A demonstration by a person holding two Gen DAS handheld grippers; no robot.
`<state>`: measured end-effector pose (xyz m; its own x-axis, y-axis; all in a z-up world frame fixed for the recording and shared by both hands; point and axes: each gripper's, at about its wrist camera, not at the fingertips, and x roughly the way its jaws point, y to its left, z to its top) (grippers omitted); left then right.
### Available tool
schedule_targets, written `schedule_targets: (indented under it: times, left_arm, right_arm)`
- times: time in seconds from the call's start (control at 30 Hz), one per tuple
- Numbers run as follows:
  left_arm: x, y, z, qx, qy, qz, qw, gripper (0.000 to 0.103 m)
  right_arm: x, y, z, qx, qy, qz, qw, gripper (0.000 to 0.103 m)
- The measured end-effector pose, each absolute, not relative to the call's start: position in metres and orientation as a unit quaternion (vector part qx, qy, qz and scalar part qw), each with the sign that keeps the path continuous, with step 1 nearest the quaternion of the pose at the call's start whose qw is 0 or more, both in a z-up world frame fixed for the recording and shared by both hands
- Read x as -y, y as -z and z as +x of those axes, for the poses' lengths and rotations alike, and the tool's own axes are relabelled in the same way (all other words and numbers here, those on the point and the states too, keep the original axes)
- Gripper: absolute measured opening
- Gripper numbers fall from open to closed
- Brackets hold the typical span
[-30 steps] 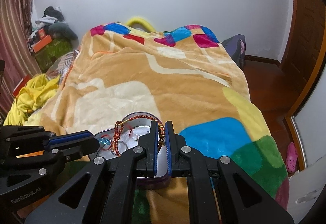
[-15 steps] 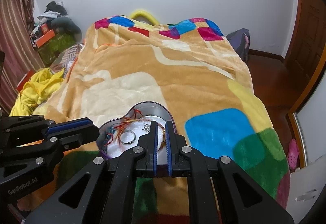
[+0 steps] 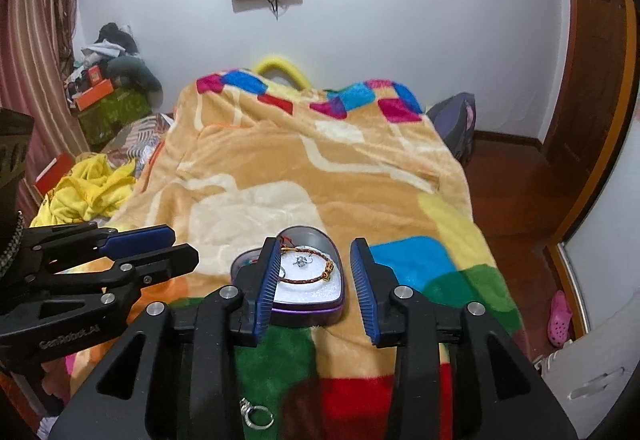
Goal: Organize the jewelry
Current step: 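Open both tools and withdraw them from the tin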
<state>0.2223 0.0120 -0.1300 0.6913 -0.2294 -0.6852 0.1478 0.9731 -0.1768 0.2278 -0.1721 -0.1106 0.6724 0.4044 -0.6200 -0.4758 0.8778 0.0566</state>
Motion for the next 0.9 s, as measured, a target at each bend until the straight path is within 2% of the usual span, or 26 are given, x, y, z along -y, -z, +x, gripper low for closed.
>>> schedule_targets:
  times: [0.13, 0.43, 0.9]
  left_arm:
    - [-0.012, 0.123, 0.211, -0.372, 0.1, -0.048, 0.922, 0.039]
    - [-0.013, 0.115, 0.187, -0.367, 0.096, -0.034, 0.925, 0.045]
    - [-0.019, 0.132, 0.166, -0.394, 0.093, -0.021, 0.914, 0.047]
  right_arm:
    - [0.177, 0.101, 0.216, -0.313, -0.238, -0.052, 0.918, 0.033]
    - [0.184, 0.095, 0.194, -0.305, -0.227, -0.05, 0.924, 0.033]
    - [0.19, 0.124, 0.182, -0.353, -0.221, -0.05, 0.908, 0.033]
